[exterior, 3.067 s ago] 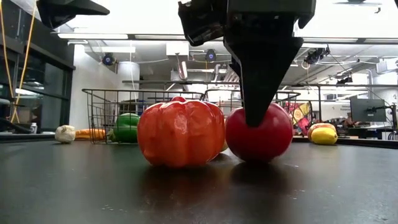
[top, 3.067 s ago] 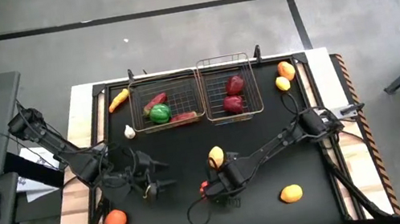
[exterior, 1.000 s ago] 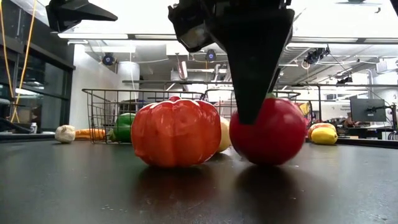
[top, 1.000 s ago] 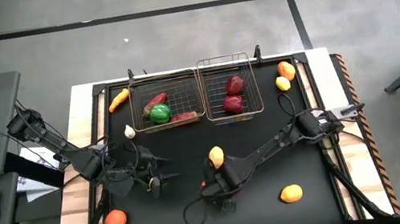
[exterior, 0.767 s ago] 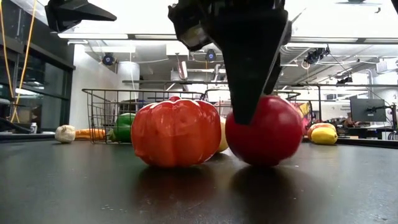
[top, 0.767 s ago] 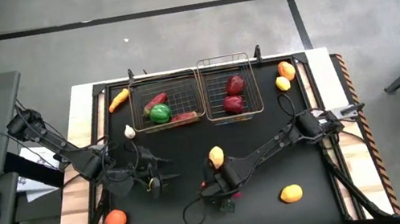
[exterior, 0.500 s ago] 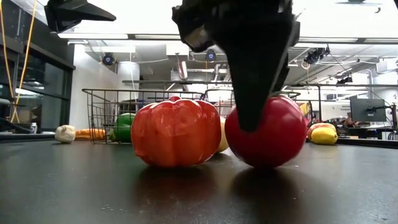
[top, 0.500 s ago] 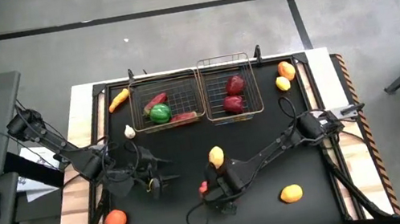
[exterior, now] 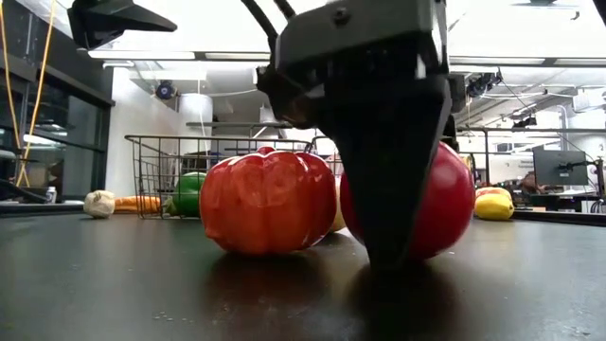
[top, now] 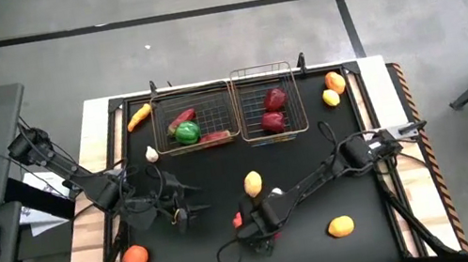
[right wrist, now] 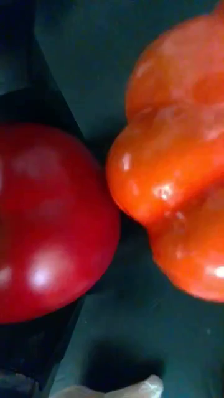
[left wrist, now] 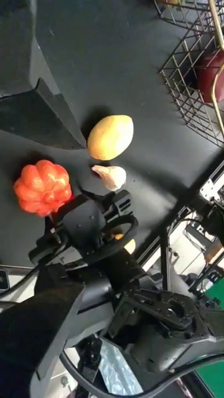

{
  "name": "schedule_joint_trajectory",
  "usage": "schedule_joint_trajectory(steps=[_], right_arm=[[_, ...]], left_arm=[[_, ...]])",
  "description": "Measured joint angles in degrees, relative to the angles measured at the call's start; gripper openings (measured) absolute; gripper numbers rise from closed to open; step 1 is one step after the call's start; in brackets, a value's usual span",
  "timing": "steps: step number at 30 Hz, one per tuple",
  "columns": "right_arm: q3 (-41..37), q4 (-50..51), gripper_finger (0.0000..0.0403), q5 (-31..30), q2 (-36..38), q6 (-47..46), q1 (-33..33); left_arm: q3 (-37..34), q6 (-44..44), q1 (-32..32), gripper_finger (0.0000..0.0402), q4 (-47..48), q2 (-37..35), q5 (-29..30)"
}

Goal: Sort produce into baskets
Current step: Put the tomato into the right gold wire basket

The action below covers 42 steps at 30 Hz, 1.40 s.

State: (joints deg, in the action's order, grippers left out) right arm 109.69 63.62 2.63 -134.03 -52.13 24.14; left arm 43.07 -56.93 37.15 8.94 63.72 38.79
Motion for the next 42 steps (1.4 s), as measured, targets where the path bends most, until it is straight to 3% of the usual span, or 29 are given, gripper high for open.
schedule_joint_trajectory(steps=[7, 12, 16, 22, 27, 31, 34, 38, 42], right_arm=[[0.2, 0.8, 0.0374, 1.9, -0.4, 1.6, 0.0], [3.5, 7.6, 0.0324, -1.6, 1.3, 5.6, 1.5], [8.7, 15.1, 0.0269, -8.4, 5.9, 8.7, 3.1], [16.2, 26.6, 0.0269, -26.0, 12.9, 7.2, 2.9], [14.4, 26.5, 0.0278, -38.6, 20.6, 2.6, -1.5], [10.4, 26.4, 0.0282, -44.8, 26.7, -1.7, -9.0], [6.0, 25.5, 0.0283, -43.0, 30.5, -4.5, -16.3], [-0.8, 21.0, 0.0284, -34.7, 33.7, -4.7, -26.2], [-6.5, 12.8, 0.0285, -27.1, 35.1, -1.9, -32.2]], left_arm=[[0.1, 0.0, -0.4, 0.0354, -0.2, 0.0, 0.0], [2.3, 1.4, -1.6, 0.0354, -0.2, -0.7, 0.0], [5.6, 8.2, -2.7, 0.0354, -0.5, -3.6, 1.5], [10.1, 26.8, -3.6, 0.0354, -9.5, -10.5, 3.8], [10.8, 42.2, -3.6, 0.0354, -20.6, -15.9, 3.9], [10.8, 47.2, -3.7, 0.0354, -22.6, -18.7, 3.3], [10.7, 46.7, -3.7, 0.0354, -21.8, -19.2, 2.4], [10.7, 45.4, -3.6, 0.0354, -19.5, -18.5, 0.3], [10.6, 43.5, -3.6, 0.0354, -16.9, -17.9, 0.2]])
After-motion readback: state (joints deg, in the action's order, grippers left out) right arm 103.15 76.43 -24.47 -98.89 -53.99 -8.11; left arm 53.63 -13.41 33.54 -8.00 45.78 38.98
